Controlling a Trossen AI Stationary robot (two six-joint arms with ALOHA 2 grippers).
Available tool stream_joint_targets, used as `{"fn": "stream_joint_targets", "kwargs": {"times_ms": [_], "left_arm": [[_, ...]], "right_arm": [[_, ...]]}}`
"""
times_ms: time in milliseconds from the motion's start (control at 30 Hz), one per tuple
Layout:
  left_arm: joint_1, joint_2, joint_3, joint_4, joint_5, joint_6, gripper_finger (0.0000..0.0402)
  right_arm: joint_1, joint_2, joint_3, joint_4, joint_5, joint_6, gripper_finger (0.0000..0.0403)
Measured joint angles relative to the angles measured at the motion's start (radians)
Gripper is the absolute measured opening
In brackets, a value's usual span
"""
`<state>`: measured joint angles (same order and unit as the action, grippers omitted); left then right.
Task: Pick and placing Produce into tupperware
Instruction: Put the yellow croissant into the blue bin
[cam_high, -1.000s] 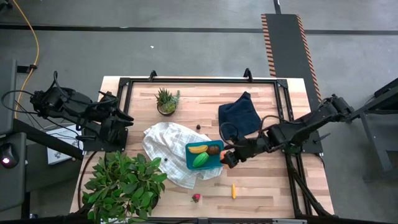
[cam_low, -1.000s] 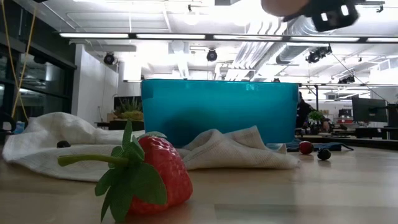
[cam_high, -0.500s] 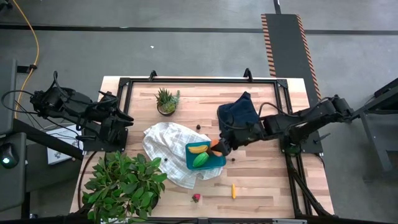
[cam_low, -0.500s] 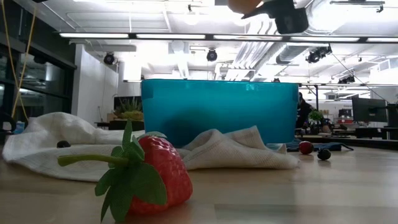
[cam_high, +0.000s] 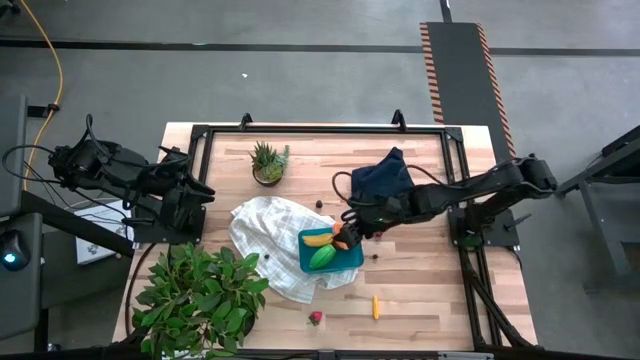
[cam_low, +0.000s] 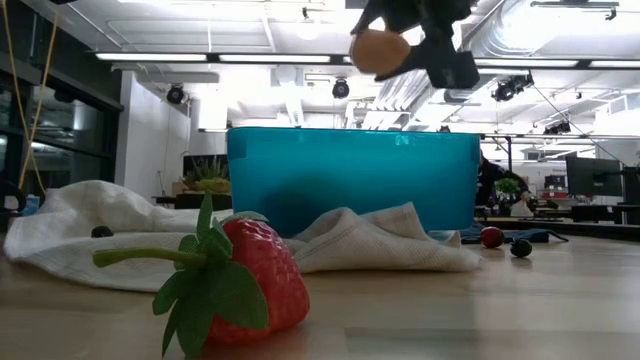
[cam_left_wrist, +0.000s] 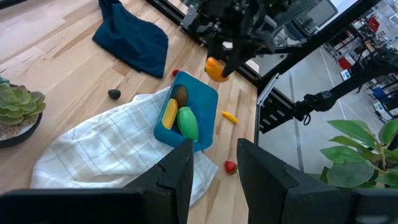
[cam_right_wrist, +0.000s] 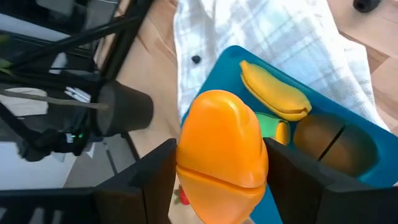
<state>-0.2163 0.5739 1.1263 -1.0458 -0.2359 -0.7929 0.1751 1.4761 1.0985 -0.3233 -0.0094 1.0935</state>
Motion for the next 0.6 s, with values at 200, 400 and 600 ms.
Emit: {"fn": "stream_joint_targets", "kwargs": {"times_ms": [200,400,600], "left_arm": [[0.000,0.000,0.000,0.000,0.000,0.000,0.0111],[0.000,0.000,0.000,0.000,0.000,0.001,0.0111],[0.000,0.000,0.000,0.000,0.000,0.001,0.0111]], "right_arm": [[-0.006,0.040,0.000,0.000,-0.017,-0.003,0.0208],[-0.005,0.081,0.000,-0.001,-0.023,-0.003,0.0208],[-0.004,0.112,0.000,-0.011,-0.030,-0.018,0.0208]]}}
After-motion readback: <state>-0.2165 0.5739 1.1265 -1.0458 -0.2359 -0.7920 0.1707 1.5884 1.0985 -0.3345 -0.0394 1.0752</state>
